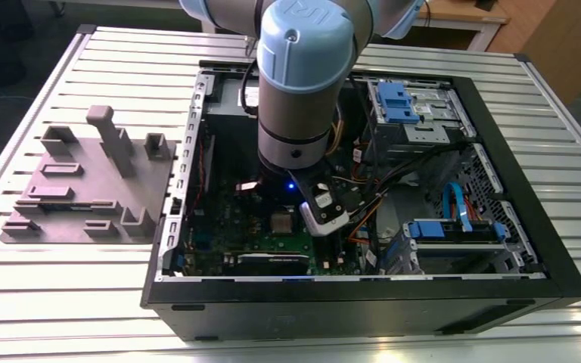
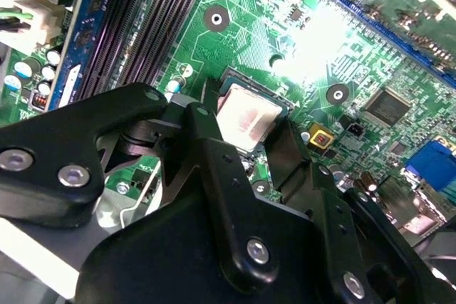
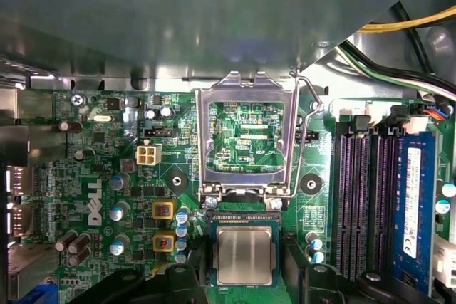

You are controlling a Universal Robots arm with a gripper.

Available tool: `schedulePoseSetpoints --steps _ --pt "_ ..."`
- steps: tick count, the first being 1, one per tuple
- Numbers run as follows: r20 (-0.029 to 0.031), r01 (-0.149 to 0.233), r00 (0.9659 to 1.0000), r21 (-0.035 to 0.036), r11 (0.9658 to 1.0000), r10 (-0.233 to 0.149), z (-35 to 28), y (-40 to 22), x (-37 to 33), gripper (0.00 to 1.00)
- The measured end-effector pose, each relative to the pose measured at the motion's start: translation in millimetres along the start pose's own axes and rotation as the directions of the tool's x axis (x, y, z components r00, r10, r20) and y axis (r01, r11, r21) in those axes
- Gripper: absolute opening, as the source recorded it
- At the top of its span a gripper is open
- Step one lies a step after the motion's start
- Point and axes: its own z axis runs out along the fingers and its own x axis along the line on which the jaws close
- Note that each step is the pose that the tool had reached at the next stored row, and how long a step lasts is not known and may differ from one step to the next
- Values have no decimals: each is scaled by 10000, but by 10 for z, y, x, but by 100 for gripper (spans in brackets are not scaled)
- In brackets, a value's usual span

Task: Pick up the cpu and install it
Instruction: 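Place the cpu into insertion slot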

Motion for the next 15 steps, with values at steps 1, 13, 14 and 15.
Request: schedulePoseSetpoints --steps 1,13,14,15 --pt "-1 -1 10000 1 10000 1 -6 0 0 54" --pt "-3 -3 10000 3 10000 3 -28 -2 0 47" --pt "-3 -8 10000 0 10000 8 -29 -1 0 47" --pt "-3 -24 10000 -2 10000 24 -28 -1 0 47"
